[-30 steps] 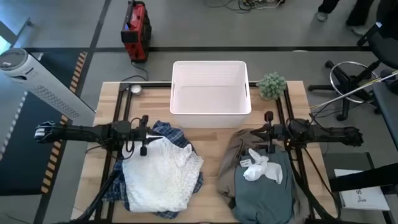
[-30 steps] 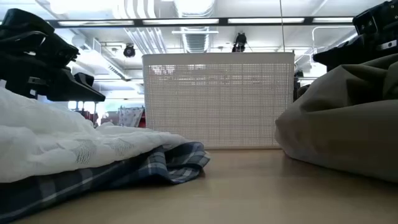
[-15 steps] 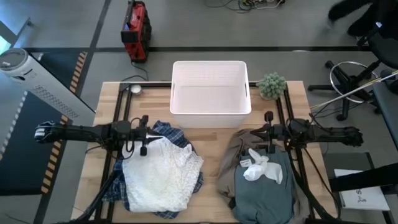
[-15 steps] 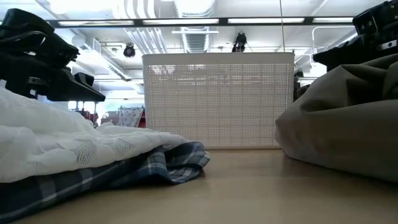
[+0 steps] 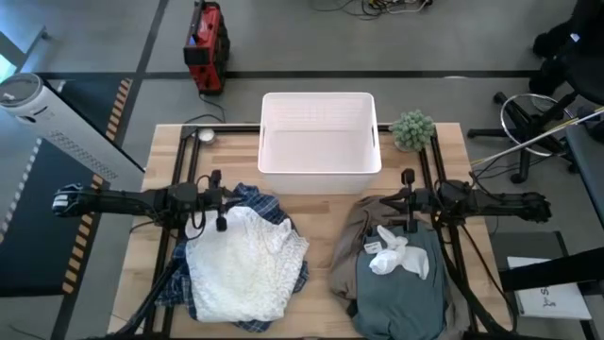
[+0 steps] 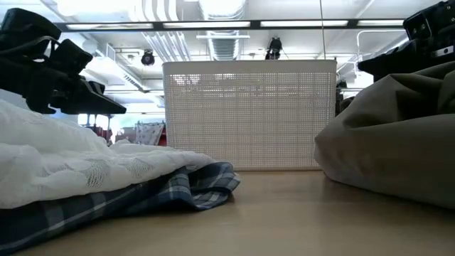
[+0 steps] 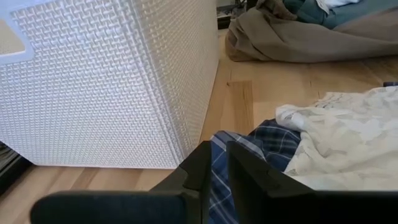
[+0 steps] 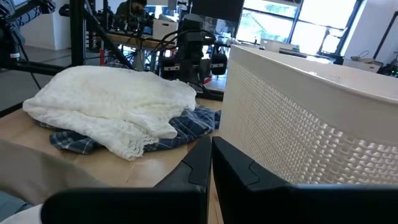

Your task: Sort clothes

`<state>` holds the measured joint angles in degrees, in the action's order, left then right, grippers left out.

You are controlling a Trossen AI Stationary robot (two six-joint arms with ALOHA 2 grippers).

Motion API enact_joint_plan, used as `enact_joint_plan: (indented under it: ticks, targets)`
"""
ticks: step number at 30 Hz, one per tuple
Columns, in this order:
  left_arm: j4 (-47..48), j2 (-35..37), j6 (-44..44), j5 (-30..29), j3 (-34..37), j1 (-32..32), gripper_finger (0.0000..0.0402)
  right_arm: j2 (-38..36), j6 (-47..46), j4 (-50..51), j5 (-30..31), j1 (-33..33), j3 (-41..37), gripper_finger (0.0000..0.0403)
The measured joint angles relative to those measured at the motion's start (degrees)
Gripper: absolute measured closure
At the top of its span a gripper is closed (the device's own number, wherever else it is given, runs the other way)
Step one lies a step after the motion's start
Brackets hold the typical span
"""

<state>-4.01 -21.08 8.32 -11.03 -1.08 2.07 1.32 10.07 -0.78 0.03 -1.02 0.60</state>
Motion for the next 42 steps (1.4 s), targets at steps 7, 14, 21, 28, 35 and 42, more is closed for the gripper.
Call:
enact_joint_plan:
  ticks: [7, 14, 21, 28, 35, 42]
  targets:
    - [0.0, 0.0, 0.17, -0.04, 0.0, -0.01, 0.0364, -0.02, 0.02, 0.0, 0.0, 0.0, 0.0, 0.0403]
    - [-3.21, 0.0, -6.88, -0.04, 0.0, -0.01, 0.0364, 0.0, 0.02, 0.0, 0.02, 0.0, 0.0, 0.0403]
    - [-8.74, -0.07, -12.87, -0.17, 0.0, 0.01, 0.0364, 0.0, 0.0, 0.0, 0.0, 0.0, -0.02, 0.0403]
    - [-17.96, -0.53, -10.75, 15.68, -0.09, -0.2, 0.0364, -0.01, 0.02, 0.0, 0.01, -0.02, 0.0, 0.0403]
    - [-10.63, -3.75, -11.61, 18.44, -6.27, -1.17, 0.0353, 0.0, 0.01, 0.0, 0.02, -0.01, 0.0, 0.0403]
    - [-2.21, -11.61, -13.77, 19.54, -14.05, -4.29, 0.0288, 0.0, 0.02, 0.0, 0.02, -0.01, 0.0, 0.0403]
